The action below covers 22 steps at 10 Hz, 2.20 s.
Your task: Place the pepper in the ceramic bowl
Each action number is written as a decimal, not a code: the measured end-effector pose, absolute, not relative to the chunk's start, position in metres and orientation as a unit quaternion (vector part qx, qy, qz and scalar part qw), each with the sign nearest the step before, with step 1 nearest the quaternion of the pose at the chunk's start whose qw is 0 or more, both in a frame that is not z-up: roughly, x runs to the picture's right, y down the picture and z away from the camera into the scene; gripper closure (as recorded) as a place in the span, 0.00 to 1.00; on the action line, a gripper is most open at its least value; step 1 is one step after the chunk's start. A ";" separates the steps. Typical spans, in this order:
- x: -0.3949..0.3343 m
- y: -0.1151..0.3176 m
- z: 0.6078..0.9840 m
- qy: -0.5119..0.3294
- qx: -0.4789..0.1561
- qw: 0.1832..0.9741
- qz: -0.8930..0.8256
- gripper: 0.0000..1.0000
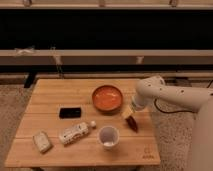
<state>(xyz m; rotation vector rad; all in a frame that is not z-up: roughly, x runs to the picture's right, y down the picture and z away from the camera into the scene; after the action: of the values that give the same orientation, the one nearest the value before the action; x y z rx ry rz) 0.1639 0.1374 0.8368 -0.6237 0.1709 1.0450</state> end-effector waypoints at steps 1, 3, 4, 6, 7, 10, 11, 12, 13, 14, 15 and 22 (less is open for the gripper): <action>0.164 0.137 0.837 0.080 -0.293 0.817 0.490 0.20; 0.164 0.137 0.837 0.080 -0.293 0.817 0.490 0.20; 0.164 0.137 0.837 0.080 -0.293 0.817 0.490 0.20; 0.163 0.138 0.837 0.081 -0.293 0.818 0.488 0.20; 0.162 0.143 0.837 0.085 -0.295 0.819 0.484 0.20; 0.160 0.157 0.841 0.106 -0.294 0.826 0.469 0.20; 0.163 0.161 0.844 0.115 -0.292 0.827 0.467 0.20; 0.165 0.163 0.846 0.121 -0.290 0.826 0.467 0.20; 0.168 0.165 0.847 0.128 -0.290 0.825 0.468 0.20; 0.172 0.169 0.849 0.139 -0.289 0.823 0.469 0.20; 0.177 0.173 0.851 0.151 -0.290 0.820 0.470 0.20; 0.181 0.186 0.854 0.174 -0.307 0.814 0.460 0.70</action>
<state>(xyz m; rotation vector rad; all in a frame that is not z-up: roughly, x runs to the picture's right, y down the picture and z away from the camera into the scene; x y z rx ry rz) 0.1812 0.1865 0.8537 -0.6558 0.3723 0.9824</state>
